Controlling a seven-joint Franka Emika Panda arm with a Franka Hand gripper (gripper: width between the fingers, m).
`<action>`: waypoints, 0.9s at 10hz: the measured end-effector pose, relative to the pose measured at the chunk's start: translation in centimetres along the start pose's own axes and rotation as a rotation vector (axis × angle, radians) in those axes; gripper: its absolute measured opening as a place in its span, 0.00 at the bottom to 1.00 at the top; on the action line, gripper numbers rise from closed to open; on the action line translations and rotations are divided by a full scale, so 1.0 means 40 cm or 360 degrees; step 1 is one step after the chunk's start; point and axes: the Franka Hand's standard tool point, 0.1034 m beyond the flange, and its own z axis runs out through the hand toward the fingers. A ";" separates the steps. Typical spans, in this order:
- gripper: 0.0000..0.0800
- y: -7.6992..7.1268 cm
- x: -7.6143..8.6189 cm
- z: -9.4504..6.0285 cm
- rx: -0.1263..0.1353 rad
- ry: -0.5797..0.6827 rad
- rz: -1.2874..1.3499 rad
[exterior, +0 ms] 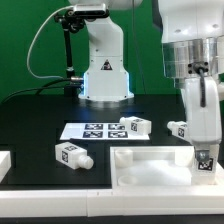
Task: Assemble one leg
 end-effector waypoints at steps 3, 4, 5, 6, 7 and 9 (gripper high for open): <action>0.70 0.008 -0.005 0.009 0.0025 0.0043 -0.0914; 0.78 0.009 -0.005 0.008 0.0070 0.0068 -0.0932; 0.78 0.011 0.000 0.010 0.0058 0.0075 -0.1082; 0.81 0.010 0.002 0.010 0.0056 0.0080 -0.1177; 0.81 0.010 0.002 0.010 0.0050 0.0092 -0.1277; 0.81 -0.009 -0.011 -0.005 0.0010 0.0181 -0.2035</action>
Offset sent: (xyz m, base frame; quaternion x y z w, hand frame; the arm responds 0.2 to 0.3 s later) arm -0.0198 -0.0020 0.0044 0.0510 0.0359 -0.0952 0.9935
